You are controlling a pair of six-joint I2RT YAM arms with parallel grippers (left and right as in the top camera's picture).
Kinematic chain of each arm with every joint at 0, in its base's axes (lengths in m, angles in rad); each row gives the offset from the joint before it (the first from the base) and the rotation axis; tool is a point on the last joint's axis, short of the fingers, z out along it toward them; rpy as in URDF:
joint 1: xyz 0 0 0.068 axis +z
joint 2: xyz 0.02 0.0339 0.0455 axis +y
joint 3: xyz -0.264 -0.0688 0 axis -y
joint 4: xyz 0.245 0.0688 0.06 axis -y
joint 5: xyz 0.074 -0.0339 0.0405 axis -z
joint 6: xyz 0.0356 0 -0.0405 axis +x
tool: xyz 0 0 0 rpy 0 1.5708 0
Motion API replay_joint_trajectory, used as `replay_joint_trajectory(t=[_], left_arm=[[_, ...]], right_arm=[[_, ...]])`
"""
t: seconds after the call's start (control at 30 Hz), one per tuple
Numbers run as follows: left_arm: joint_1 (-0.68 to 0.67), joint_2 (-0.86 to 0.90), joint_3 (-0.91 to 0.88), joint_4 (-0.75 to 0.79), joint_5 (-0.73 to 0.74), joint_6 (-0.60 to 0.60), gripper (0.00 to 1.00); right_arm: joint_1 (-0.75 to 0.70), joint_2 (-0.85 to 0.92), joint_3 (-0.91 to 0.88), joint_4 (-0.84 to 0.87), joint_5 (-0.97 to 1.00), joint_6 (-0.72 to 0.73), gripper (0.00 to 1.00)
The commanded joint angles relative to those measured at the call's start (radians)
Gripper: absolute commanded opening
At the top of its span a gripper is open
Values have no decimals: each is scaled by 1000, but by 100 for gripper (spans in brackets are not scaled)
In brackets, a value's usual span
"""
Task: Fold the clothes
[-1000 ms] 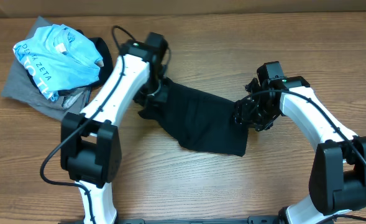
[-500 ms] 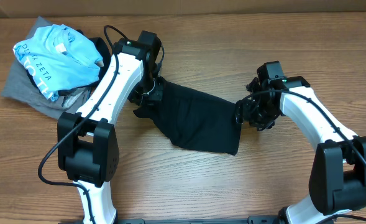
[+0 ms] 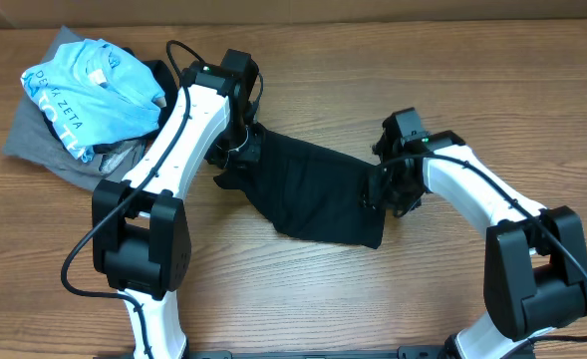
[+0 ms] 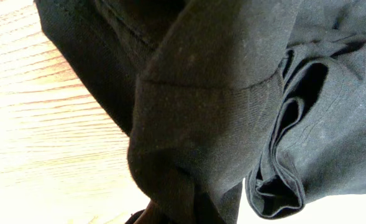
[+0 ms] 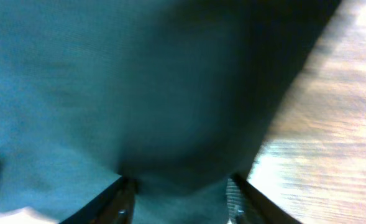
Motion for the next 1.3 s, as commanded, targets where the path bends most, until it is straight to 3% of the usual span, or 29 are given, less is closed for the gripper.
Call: replay_joint_trajectory(t=[0.0,0.1,0.3,0.6,0.87,1.2,1.27], left_arm=[[-4,-13,9,-3,-3,-2,4],[-2,-13,10,-6,-3,14,4],[-13,-18,84,-80,9,56,4],[-159,-50,169,-100,134,100,4],[-374,-46,148,-44,126,82,5],[-468,-10,115,77,130,23,9],[-475,4,114,82,133,20,13]], right_arm=[[-20,5,-23,1,120,114,53],[-45,5,-23,4,84,113,56],[-56,5,-24,1,65,117,41],[-53,5,-80,42,69,210,41],[-53,5,-131,61,68,240,40],[-53,5,-131,57,68,240,40],[-53,5,-131,55,68,241,44]])
